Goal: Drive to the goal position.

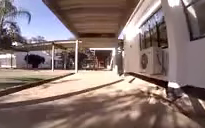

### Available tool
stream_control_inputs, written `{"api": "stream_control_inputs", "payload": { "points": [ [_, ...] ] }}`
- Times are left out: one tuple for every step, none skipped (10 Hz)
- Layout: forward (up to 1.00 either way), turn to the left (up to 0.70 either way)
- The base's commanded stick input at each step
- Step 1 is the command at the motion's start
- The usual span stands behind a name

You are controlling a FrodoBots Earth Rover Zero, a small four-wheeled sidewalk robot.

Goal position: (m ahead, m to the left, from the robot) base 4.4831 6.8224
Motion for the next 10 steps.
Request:
{"api": "stream_control_inputs", "payload": {
  "points": [
    [0.7, 0.0],
    [0.7, 0.0],
    [0.7, 0.0],
    [0.7, 0.0],
    [0.7, 0.0],
    [0.7, 0.0],
    [0.7, 0.0],
    [0.7, 0.0],
    [0.7, 0.0],
    [0.7, 0.0]
  ]
}}
